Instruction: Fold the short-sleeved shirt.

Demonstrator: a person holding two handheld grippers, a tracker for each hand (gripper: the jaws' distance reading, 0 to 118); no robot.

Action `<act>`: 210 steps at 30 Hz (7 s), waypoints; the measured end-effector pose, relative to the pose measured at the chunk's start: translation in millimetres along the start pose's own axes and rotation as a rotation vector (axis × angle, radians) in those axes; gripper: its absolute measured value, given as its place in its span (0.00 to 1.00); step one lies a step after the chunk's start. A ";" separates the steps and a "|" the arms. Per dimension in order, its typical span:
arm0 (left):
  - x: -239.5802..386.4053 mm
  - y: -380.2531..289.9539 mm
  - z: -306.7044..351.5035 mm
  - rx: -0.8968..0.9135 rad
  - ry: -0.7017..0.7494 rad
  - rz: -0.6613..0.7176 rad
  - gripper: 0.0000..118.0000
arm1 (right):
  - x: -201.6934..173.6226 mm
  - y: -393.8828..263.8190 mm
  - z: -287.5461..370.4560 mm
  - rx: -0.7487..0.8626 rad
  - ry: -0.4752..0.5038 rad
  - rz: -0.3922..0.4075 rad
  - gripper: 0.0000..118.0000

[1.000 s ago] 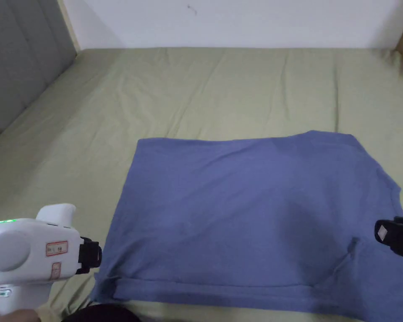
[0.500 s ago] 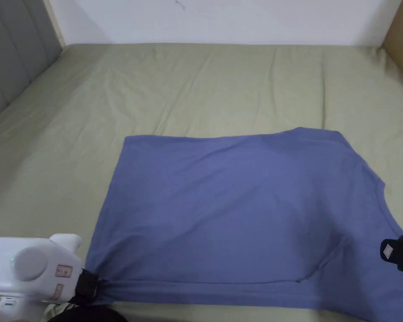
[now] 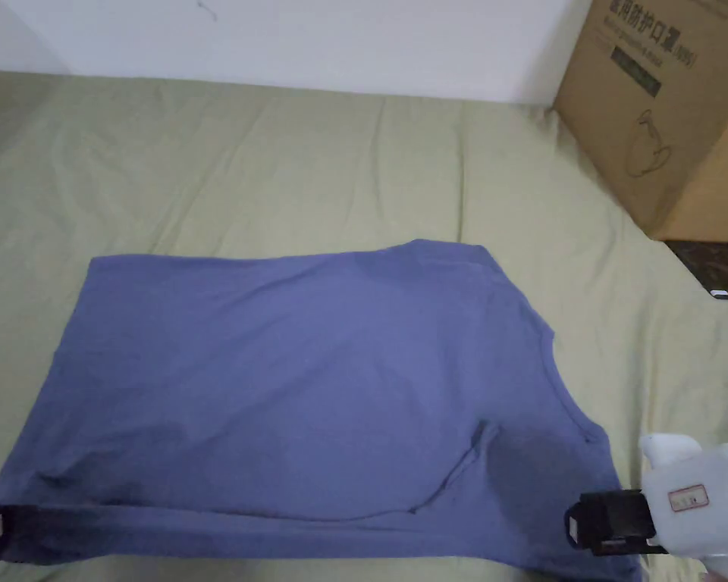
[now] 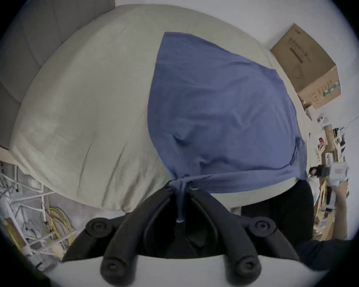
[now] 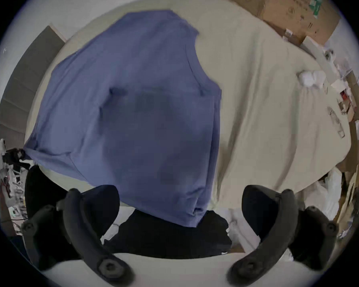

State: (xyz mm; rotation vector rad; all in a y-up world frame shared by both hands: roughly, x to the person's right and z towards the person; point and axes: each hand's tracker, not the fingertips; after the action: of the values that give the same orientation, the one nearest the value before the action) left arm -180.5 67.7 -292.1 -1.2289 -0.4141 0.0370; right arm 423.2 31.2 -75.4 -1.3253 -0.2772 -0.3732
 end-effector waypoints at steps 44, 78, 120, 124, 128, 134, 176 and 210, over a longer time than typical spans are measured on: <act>-17.7 163.4 -56.2 0.028 -0.108 0.171 0.05 | -14.4 206.9 23.8 0.196 0.133 -0.136 0.02; -3.9 94.9 -29.9 0.160 0.102 0.028 0.13 | -85.3 114.0 55.5 0.439 0.111 0.029 0.00; -1.0 88.8 -51.4 0.123 0.085 0.076 0.03 | 7.8 148.4 -42.5 0.149 -0.058 -0.038 0.18; -1.5 90.4 -45.1 0.132 0.079 0.082 0.03 | 3.6 141.7 -26.2 0.180 0.040 -0.044 0.05; -4.1 92.4 -33.5 0.148 0.052 0.086 0.03 | 3.4 134.9 3.4 0.263 -0.009 -0.039 0.04; -8.6 92.9 -15.8 0.172 0.025 0.085 0.03 | 26.7 108.3 46.0 0.293 0.060 -0.118 0.04; 25.5 151.5 -14.6 0.263 -0.038 -0.095 0.00 | -136.4 107.8 35.6 0.451 0.088 0.052 0.00; 8.5 258.9 -86.6 0.086 -0.041 -0.282 0.03 | -56.6 310.7 -64.0 0.232 0.003 -0.041 0.98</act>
State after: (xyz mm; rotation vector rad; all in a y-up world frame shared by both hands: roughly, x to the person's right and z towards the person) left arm -94.3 80.6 -550.9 -1.0774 -0.6123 -0.1603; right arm 500.6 36.4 -388.1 -1.0924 -0.3351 -0.3660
